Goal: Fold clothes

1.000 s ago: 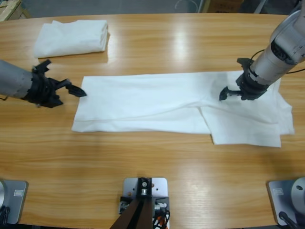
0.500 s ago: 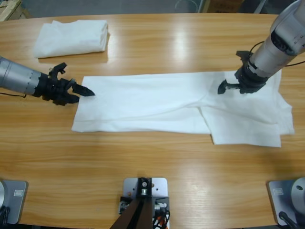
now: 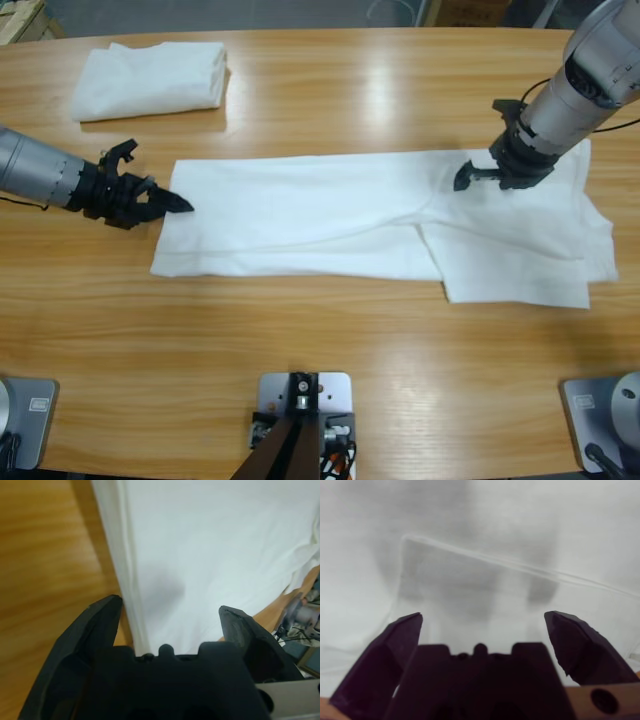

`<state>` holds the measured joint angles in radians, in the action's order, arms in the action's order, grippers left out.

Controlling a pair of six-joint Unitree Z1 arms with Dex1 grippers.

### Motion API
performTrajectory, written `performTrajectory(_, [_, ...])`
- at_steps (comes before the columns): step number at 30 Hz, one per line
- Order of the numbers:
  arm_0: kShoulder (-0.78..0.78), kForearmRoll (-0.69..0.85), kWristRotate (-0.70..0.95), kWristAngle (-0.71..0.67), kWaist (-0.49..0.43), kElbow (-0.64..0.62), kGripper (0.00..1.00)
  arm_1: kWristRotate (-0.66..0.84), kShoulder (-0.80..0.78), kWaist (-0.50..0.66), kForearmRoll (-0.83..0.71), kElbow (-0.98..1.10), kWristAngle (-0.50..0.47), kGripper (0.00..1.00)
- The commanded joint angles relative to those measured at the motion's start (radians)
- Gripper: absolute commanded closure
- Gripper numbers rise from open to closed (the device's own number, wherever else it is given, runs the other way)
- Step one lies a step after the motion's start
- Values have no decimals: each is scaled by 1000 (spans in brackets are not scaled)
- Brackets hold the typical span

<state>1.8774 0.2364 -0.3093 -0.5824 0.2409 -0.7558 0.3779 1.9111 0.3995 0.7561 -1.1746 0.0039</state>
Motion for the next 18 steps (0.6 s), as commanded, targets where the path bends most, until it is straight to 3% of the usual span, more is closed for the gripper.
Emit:
performTrajectory(1, [132,139,-31,146,32,42,170,-13,32,10,9,-2,7,0])
performTrajectory(18, [175,154,-98,111,175,3,179,-14,36,10,6,-5,4,0])
